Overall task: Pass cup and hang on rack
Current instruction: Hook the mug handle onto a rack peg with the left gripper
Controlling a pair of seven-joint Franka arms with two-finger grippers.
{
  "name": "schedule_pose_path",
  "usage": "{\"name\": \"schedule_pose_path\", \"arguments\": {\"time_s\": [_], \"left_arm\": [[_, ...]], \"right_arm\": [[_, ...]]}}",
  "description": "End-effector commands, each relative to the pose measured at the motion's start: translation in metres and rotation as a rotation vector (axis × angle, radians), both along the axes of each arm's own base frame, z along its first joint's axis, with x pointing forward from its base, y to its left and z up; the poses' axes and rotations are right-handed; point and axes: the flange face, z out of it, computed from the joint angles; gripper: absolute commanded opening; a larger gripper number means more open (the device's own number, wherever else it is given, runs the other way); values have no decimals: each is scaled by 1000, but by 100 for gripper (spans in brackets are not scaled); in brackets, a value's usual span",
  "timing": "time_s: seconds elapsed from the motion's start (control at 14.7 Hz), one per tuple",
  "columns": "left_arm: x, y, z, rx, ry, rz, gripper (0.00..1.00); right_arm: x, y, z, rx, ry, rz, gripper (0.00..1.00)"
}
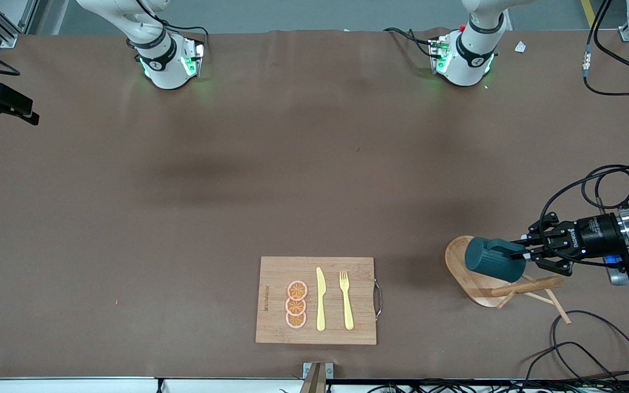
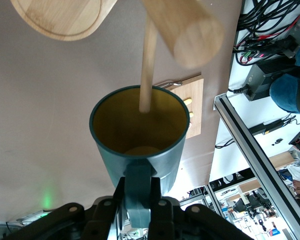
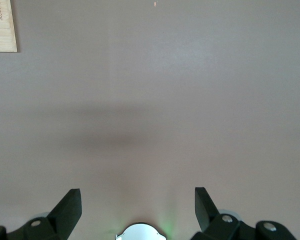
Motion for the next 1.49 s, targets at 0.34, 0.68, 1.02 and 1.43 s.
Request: {"name": "schedule_pose_path", "arguments": {"time_s": [0.34, 0.68, 1.02, 1.43], "left_arm": [[11, 27, -16, -33, -59, -41, 0], [12, 43, -25, -33, -78, -41, 0], [14, 51, -31, -32, -93, -40, 0], [16, 53, -42, -35, -85, -32, 1]], "right_arm": [[-8, 3, 3, 9, -14, -2, 100], [-8, 3, 3, 9, -14, -2, 100], [-8, 1, 3, 9, -14, -5, 100], [-9, 1, 3, 9, -12, -5, 100]]}}
